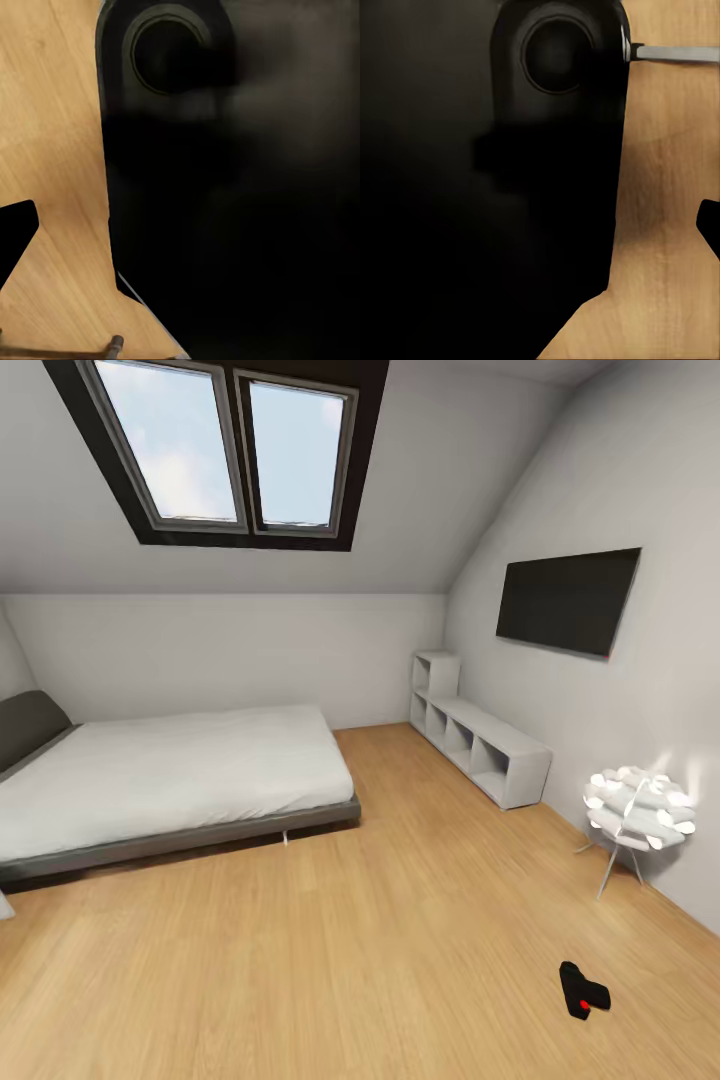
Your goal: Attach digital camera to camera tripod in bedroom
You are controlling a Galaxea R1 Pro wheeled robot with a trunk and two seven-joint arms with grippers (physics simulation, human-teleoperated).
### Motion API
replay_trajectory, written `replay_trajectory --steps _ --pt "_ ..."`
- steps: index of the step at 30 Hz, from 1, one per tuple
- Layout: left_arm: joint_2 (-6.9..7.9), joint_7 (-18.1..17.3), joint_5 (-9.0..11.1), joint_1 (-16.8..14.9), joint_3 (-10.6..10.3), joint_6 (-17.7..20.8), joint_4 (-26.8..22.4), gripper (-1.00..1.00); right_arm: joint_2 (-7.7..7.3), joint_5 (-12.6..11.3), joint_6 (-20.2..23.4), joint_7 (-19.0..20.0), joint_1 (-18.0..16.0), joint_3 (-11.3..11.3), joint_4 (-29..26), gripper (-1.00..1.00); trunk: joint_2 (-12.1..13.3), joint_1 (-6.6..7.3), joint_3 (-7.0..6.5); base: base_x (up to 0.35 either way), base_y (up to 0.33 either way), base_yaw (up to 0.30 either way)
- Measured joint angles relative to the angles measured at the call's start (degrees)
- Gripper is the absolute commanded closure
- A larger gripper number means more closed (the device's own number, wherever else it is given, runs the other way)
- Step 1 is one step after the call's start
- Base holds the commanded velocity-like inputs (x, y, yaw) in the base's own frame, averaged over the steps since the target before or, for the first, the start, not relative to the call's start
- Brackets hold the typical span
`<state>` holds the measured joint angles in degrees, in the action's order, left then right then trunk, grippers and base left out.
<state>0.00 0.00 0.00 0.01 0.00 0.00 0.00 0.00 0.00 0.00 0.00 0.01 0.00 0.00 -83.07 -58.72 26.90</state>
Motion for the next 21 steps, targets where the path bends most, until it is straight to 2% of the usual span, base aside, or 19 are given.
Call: replay_trajectory --steps 3,21 --pt "-0.09 -0.09 0.46 0.08 0.89 -0.24 -0.92 -1.00 0.00 0.44 -0.18 -0.18 -0.01 0.35 0.00 -1.00 0.01 0.00 -0.01 0.000 0.000 0.000" --pt "-0.08 -0.16 0.79 0.09 1.06 -0.24 -1.61 -1.00 0.07 0.48 -0.16 -0.24 0.00 0.41 0.00 -1.00 0.01 0.00 -0.01 0.000 0.017 0.000"
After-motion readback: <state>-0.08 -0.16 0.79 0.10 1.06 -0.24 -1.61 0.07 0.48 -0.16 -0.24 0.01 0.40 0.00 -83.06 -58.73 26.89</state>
